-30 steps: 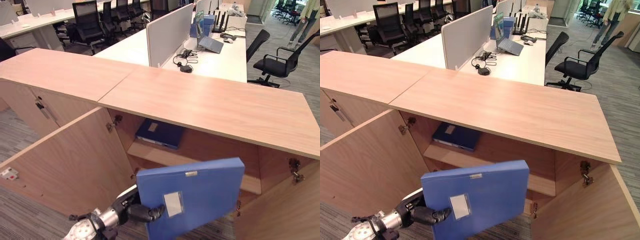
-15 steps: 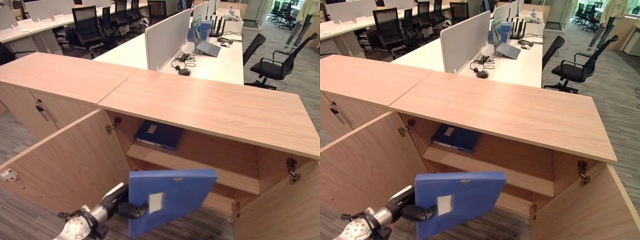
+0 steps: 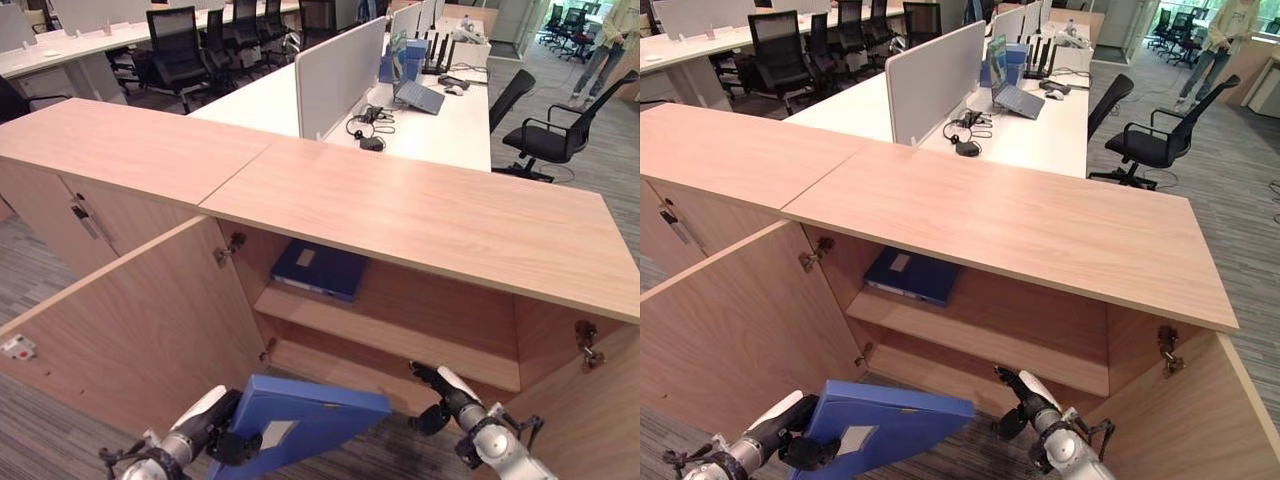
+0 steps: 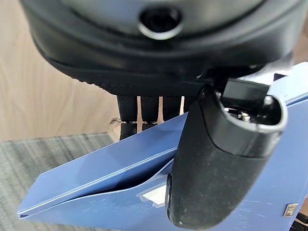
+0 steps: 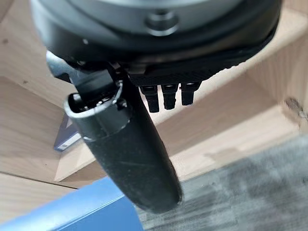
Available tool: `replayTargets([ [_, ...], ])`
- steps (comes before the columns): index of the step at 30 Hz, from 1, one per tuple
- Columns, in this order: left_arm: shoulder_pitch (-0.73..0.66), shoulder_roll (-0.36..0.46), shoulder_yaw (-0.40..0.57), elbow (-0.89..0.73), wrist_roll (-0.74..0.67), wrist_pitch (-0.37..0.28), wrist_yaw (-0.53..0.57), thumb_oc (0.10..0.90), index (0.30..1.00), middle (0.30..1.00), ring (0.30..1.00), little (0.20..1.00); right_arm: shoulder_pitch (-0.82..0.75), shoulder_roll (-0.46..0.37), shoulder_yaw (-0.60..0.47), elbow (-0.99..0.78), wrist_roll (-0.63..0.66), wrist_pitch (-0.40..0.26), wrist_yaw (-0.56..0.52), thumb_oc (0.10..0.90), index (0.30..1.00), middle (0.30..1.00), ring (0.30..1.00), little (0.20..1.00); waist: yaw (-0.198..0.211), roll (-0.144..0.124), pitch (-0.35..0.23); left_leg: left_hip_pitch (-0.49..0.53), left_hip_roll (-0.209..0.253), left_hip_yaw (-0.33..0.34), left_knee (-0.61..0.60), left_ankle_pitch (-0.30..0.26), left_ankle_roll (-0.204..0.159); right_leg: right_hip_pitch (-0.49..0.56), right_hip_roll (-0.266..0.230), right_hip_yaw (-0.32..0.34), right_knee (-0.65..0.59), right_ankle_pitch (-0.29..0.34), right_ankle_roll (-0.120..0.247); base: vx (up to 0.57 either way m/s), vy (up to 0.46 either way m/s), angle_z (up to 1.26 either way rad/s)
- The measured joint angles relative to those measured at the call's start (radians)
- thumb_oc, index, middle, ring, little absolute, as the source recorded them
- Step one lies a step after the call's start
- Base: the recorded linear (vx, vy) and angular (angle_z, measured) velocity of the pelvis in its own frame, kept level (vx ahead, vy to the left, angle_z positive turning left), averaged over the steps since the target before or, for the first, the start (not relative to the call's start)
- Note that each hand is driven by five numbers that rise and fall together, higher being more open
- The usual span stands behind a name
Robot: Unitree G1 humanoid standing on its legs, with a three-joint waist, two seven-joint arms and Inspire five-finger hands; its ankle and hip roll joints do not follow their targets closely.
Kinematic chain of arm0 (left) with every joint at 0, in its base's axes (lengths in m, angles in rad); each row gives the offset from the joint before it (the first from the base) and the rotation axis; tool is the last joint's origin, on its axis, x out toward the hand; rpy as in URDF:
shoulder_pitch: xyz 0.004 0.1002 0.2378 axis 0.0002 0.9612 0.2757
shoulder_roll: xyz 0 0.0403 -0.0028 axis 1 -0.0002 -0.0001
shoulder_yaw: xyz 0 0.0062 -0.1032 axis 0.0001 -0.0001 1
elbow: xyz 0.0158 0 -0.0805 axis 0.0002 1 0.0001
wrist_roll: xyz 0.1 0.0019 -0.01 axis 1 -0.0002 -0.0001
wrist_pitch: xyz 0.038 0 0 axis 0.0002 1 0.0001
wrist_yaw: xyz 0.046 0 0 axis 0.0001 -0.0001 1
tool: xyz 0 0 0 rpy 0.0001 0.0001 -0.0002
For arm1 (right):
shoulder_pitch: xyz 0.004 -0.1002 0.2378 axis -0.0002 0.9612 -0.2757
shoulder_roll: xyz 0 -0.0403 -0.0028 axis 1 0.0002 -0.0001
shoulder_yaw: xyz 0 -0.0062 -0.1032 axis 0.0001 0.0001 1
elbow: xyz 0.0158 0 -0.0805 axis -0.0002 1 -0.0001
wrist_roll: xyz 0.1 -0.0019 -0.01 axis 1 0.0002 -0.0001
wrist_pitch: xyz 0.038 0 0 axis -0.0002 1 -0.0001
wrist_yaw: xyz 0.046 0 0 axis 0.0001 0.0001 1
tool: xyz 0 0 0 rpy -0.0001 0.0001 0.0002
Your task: Put the empty folder in the office cabinet
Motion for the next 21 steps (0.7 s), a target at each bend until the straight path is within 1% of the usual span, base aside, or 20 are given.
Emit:
replayTargets([
  [4, -0.009, 0.0, 0.011, -0.053, -0.001, -0.007, 0.021, 0.4, 0.3, 0.3, 0.3, 0.3, 0.0, -0.022, 0.027, -0.044, -0.002, -0.003, 0.028, 0.8, 0.9, 0.9, 0.9, 0.9, 0.0, 0.003, 0.002, 0.0, 0.0, 0.0, 0.0, 0.001, 0.001, 0.0, 0.0, 0.0, 0.0, 0.0, 0.0, 0.0, 0.0, 0.0],
  [6, -0.029, -0.002, 0.011, -0.059, -0.001, -0.019, 0.023, 0.4, 0.3, 0.3, 0.3, 0.3, -0.006, -0.027, 0.05, -0.047, -0.002, -0.015, 0.055, 0.8, 0.9, 0.9, 0.9, 0.9, 0.0, 0.004, 0.002, 0.001, 0.0, 0.0, 0.0, 0.003, 0.004, 0.0, 0.0, -0.001, 0.0, 0.0, 0.0, 0.0, 0.0, 0.0],
  [9, -0.048, -0.016, 0.012, -0.058, 0.0, -0.018, 0.035, 0.4, 0.3, 0.3, 0.3, 0.3, -0.024, -0.03, 0.094, -0.049, -0.001, -0.016, 0.078, 0.8, 0.9, 0.9, 0.9, 0.9, 0.001, 0.007, 0.003, -0.001, 0.0, -0.001, 0.0, 0.0, 0.0, 0.0, 0.0, -0.002, 0.0, 0.0, 0.0, -0.01, 0.002, 0.0],
  [14, -0.05, -0.016, 0.014, -0.057, -0.001, -0.017, 0.044, 0.4, 0.3, 0.3, 0.3, 0.3, -0.065, -0.061, 0.129, -0.05, -0.001, -0.016, 0.089, 0.8, 0.9, 0.9, 0.9, 0.9, 0.003, 0.011, 0.005, -0.003, 0.0, -0.001, 0.0, 0.002, 0.001, -0.002, 0.0, -0.002, 0.0, 0.0, 0.001, 0.0, 0.0, 0.0],
  [21, -0.081, -0.003, 0.014, -0.057, -0.001, -0.016, 0.065, 0.4, 0.3, 0.3, 0.3, 0.3, -0.112, -0.069, 0.14, -0.05, 0.012, -0.011, 0.093, 0.8, 0.9, 0.9, 0.9, 0.9, 0.006, 0.014, 0.006, -0.004, 0.0, -0.003, 0.0, 0.004, 0.003, -0.003, 0.0, -0.005, 0.0, 0.0, 0.001, -0.01, 0.002, 0.0],
])
